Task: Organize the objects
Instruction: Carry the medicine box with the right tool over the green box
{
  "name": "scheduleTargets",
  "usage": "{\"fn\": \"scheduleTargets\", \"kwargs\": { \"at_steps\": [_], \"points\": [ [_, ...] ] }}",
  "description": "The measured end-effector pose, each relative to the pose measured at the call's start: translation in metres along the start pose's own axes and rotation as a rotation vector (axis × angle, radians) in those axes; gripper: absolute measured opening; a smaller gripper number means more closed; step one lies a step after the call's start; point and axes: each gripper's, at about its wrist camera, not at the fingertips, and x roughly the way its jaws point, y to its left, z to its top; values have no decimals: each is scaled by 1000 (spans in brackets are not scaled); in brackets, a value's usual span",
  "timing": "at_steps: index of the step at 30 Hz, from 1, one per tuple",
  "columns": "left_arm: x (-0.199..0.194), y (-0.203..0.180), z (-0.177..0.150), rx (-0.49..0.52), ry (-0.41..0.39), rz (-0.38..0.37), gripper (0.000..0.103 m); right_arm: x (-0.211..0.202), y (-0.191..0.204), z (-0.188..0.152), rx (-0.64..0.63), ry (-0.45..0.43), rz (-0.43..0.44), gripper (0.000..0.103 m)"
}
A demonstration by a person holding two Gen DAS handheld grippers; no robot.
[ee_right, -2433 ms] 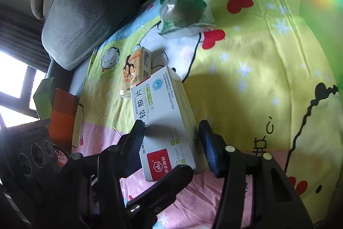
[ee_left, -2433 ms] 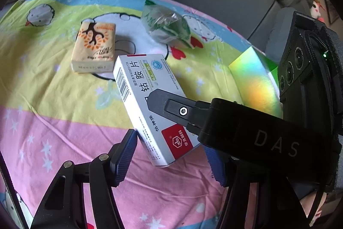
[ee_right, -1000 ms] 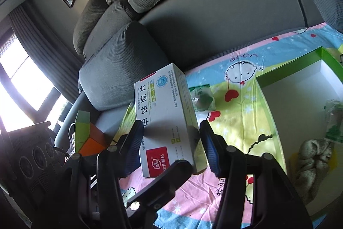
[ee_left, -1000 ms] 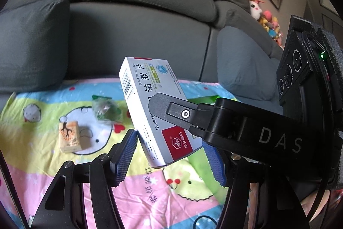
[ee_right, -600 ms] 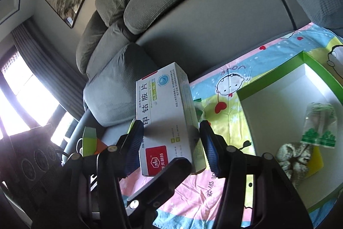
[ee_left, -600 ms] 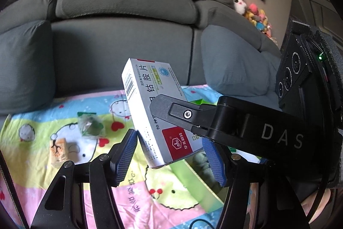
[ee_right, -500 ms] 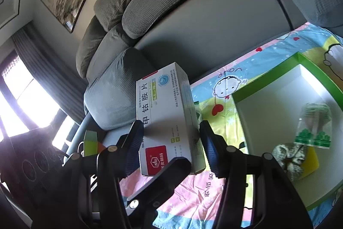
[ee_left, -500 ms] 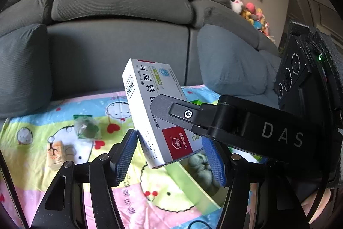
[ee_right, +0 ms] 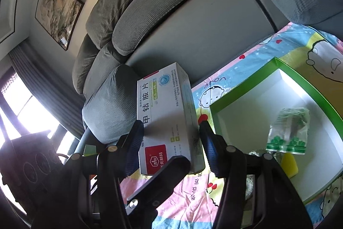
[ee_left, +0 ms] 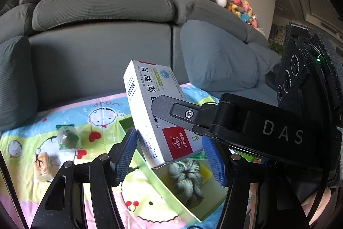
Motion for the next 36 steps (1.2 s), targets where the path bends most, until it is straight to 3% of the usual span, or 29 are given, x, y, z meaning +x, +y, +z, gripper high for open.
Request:
{"fn": "scheduleTargets", "kwargs": {
  "at_steps": [21, 36],
  "points": [
    [52, -10, -10, -33, 112, -45, 64, 5, -55, 4, 107, 42, -63, 54],
    [90, 10, -25, -175, 233, -112, 64, 31, -80, 4, 172, 124, -157, 54]
  ]
}}
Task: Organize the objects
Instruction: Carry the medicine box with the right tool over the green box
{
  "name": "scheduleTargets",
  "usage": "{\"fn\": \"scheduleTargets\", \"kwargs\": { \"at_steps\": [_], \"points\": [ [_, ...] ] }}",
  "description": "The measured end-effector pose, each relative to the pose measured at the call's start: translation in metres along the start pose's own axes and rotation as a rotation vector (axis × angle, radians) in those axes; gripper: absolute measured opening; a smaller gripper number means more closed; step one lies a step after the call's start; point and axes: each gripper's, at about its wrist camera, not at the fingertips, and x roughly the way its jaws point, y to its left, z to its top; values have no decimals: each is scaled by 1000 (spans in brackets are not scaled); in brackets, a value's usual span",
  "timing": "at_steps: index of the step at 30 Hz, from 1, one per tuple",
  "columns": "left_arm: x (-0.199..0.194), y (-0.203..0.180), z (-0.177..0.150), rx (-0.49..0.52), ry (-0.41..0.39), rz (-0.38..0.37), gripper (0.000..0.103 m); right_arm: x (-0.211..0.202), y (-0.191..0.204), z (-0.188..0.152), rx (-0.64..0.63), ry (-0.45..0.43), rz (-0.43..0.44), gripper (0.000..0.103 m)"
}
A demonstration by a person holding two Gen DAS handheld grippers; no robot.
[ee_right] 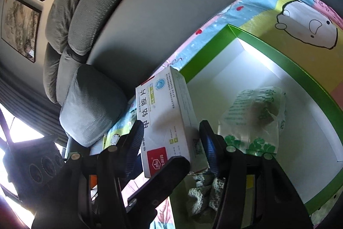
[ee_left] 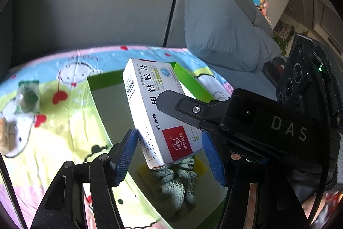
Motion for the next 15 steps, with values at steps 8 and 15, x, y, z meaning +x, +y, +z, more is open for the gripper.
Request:
{"fn": "scheduleTargets", "kwargs": {
  "at_steps": [8, 15],
  "points": [
    [13, 9, -2, -54, 55, -12, 64, 8, -2, 1, 12, 21, -45, 54],
    [17, 10, -2, -58, 69, 1, 64, 14, -6, 2, 27, 43, -56, 53]
  ]
}}
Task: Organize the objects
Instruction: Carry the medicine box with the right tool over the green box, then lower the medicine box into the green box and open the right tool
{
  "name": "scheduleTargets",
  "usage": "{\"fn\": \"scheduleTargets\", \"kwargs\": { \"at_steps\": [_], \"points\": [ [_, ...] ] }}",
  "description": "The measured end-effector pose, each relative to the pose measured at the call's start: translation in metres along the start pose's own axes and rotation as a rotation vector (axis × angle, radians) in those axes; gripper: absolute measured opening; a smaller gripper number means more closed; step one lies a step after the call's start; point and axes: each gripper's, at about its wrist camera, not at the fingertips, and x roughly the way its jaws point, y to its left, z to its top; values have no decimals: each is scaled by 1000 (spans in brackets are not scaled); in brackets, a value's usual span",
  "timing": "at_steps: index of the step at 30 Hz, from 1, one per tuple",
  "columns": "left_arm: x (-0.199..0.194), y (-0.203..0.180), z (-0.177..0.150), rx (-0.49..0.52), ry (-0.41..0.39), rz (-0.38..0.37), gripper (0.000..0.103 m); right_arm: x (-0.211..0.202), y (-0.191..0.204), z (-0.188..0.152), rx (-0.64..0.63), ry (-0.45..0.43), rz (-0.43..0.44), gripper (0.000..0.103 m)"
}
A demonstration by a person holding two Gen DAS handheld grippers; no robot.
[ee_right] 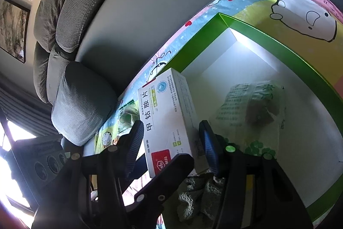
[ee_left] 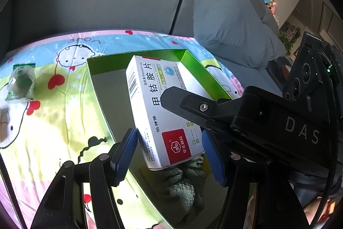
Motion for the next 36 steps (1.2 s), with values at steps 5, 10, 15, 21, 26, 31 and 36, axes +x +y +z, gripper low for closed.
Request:
{"fn": "scheduleTargets", "kwargs": {
  "at_steps": [5, 10, 15, 21, 26, 31, 36],
  "points": [
    [2, -1, 2, 7, 9, 11, 64, -1, -2, 0, 15, -3, 1, 52],
    [4, -3, 4, 8, 19, -4, 64, -6, -3, -1, 25, -23, -2, 53],
    [11, -6, 5, 13, 37, -4, 64, -7, -8, 1, 55, -31, -15, 52],
    [16, -7, 6, 11, 45, 13, 64, -6, -9, 1, 60, -30, -19, 52],
    [17, -7, 6, 10, 52, 25, 64, -4, -11, 1, 71, -27, -13, 52],
    [14, -10, 6, 24, 46, 57, 64, -6, -13, 1, 84, -35, -1, 51],
    [8, -9, 6, 41, 36, 85, 64, -9, -12, 1, 85, -45, -4, 53]
  ]
}}
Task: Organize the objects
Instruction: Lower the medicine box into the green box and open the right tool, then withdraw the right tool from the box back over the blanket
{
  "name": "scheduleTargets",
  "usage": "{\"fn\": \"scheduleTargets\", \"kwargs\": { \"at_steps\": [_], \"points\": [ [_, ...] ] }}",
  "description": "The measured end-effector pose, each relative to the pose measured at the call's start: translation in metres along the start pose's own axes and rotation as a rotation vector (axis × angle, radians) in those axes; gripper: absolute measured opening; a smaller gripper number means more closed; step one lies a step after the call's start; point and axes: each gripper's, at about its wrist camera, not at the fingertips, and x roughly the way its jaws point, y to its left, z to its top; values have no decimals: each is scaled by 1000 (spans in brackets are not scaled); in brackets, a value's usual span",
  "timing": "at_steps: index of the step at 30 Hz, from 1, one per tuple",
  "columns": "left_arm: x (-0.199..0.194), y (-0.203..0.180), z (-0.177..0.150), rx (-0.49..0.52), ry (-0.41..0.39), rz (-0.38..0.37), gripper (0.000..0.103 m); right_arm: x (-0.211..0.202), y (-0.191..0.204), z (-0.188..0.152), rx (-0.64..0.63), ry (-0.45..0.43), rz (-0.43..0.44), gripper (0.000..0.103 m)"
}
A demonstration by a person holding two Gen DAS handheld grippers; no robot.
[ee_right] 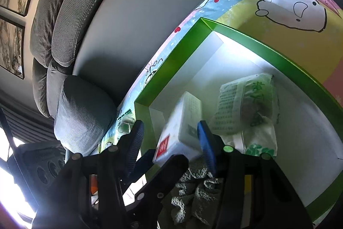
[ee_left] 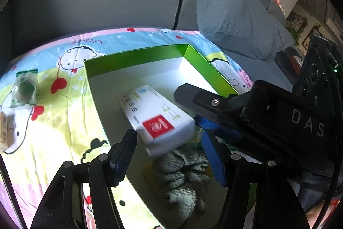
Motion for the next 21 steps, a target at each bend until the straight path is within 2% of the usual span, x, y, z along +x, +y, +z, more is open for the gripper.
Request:
{"fn": "scheduleTargets", "kwargs": {
  "at_steps": [7, 11, 21],
  "points": [
    [-11, 4, 0, 9, -24, 31, 64, -8, -1, 0, 3, -38, -11, 53],
    [-20, 6, -1, 27, -42, 48, 64, -14, -1, -1, -7, -65, -47, 53],
    [-44, 22, -5, 21, -78, 76, 64, -25, 4, -6, -20, -83, -36, 54]
  ]
}}
